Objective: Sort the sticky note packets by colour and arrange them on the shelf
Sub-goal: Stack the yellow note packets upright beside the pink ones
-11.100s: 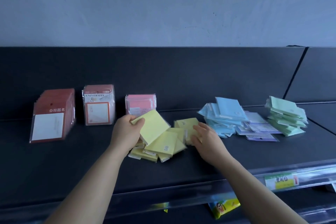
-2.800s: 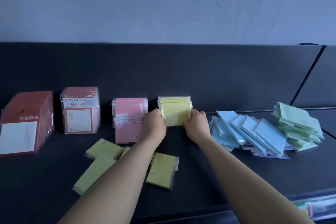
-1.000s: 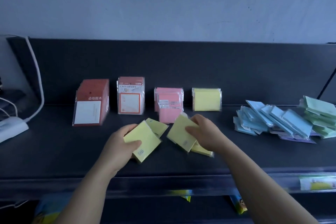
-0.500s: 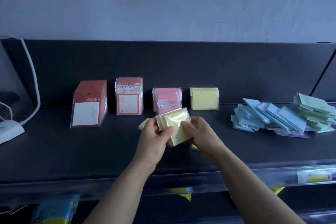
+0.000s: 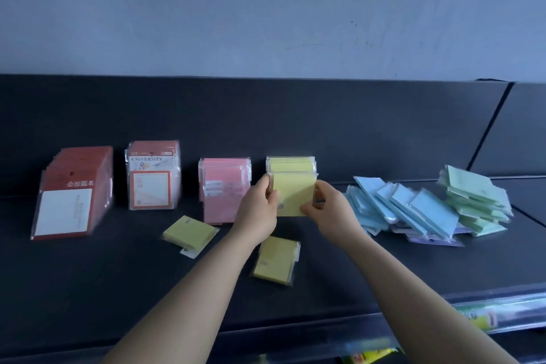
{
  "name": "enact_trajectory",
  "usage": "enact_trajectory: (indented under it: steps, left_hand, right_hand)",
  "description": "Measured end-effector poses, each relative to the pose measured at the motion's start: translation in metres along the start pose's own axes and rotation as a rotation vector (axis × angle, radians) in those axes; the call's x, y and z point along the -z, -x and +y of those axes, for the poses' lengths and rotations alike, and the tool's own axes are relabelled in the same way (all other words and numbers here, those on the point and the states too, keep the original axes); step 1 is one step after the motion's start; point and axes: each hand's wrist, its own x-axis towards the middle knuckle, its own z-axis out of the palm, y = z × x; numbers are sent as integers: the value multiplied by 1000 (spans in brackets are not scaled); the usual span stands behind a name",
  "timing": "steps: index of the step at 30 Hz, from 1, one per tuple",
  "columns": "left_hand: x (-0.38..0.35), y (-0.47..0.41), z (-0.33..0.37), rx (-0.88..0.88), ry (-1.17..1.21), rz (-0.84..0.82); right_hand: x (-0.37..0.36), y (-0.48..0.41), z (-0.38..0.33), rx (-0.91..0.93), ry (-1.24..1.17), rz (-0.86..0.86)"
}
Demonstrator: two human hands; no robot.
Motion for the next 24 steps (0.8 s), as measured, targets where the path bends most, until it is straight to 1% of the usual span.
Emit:
enact_trajectory:
  steps: [5,7,9,11,14,18,24]
  left_hand:
    - [-15,-38,3,57,-179,38]
    - [-19,-50,-1,83,-269,41]
    - [-23,-56,-8,111,-309,29]
    - [-28,-58,-16,137,-293,59]
    - [-32,-63,-25,183,-243,111]
    - [-33,-67,-28,178,-218,105]
    - [-26,-62,-24,172,-177,72]
  right_hand:
    - [-1,-37,6,-13,139,37]
    - [-4,-49,10,-44,179,15]
    - [-10,-58,17,-63,278,-14]
    - [-15,-63,24,-79,341,-27]
    - [-19,-62,29,-87,316,-32]
    - [-20,-60,29,-118,239,-24]
    - [-15,-55,21,-158,225,-50]
